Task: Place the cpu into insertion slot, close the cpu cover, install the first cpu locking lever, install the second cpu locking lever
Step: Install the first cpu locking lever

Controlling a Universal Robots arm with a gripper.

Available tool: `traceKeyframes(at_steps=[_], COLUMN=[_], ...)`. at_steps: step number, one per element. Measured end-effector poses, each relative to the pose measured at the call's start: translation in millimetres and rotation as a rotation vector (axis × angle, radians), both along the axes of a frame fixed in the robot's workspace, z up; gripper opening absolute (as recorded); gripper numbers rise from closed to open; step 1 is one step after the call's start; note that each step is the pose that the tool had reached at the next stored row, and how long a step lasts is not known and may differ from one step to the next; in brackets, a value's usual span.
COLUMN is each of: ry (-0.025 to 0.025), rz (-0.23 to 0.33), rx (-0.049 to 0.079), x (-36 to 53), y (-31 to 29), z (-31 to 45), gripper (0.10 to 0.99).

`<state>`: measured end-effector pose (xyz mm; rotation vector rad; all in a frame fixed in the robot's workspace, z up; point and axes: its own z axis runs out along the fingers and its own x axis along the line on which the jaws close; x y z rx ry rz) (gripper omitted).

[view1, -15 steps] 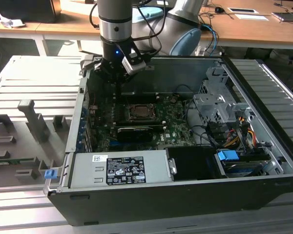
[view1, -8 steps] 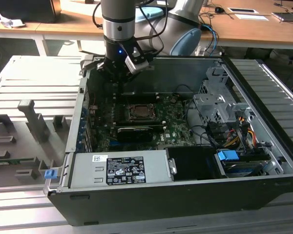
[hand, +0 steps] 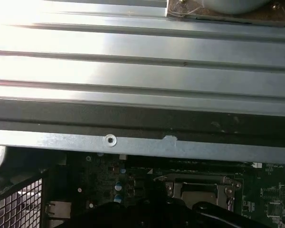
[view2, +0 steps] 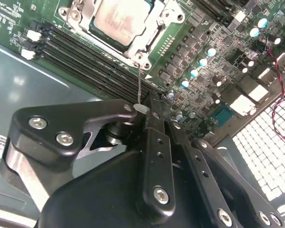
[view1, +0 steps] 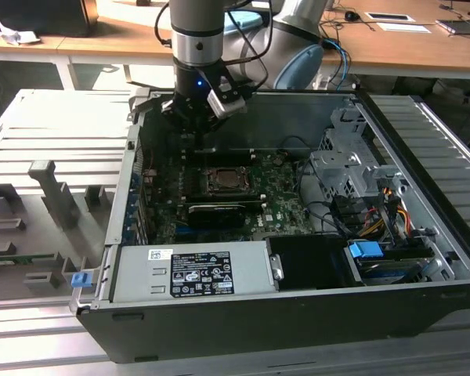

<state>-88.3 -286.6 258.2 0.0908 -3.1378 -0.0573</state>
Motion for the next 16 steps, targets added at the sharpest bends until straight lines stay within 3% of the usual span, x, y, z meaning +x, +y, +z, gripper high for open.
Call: traceKeyframes(at_steps=[3, 4, 6, 7, 9, 10, 13, 16], ry=[-0.0001, 0.0000, 0.0000, 0.0002, -0.0001, -0.0003, -0.0010, -0.0062], rz=[0.000, 0.000, 0.000, 0.000, -0.001, -0.001, -0.001, -0.001], rx=[-0.001, -0.002, 0.000, 0.008, 0.048, 0.054, 0.052, 0.052], x=[11.7, 23.8, 33.4, 34.6, 38.9, 40.4, 41.7, 41.9], y=[0.0, 0.0, -0.1, -0.1, 0.0, 0.1, 0.0, -1.4], z=[-0.8, -2.9, -4.9, -5.0, -5.5, -7.2, -11.6, -15.4], gripper=[0.106, 0.106, 0.106, 0.106, 0.106, 0.106, 0.106, 0.106])
